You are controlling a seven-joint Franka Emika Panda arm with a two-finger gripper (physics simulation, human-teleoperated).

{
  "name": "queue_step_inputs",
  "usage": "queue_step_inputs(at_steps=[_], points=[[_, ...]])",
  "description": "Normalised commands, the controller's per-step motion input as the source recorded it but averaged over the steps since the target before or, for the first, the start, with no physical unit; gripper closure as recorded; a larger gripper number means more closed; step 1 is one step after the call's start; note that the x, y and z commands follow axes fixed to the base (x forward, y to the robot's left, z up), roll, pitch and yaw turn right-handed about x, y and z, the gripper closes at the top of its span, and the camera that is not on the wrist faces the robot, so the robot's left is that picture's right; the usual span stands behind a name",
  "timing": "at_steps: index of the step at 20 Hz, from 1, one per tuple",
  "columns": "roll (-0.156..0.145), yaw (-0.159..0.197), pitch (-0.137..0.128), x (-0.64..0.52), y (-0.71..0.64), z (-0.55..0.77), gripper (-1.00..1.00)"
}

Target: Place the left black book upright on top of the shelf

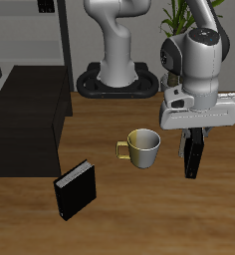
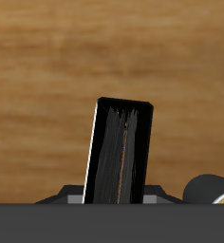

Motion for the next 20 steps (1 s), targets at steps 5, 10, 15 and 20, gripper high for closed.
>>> queue_step_inputs(at_steps=[5, 10, 15, 20], points=[[0.036, 0.020, -0.026, -0.23, -0.12, 0.66, 1.00], [0.031, 0.029, -0.034, -0.31, -0.24, 0.66, 1.00], [-0.052, 0.057, 0.005, -0.23, -0.41, 0.39, 1.00], [-0.044, 0.008, -0.060, -0.31, -0.44, 0.55, 1.00]])
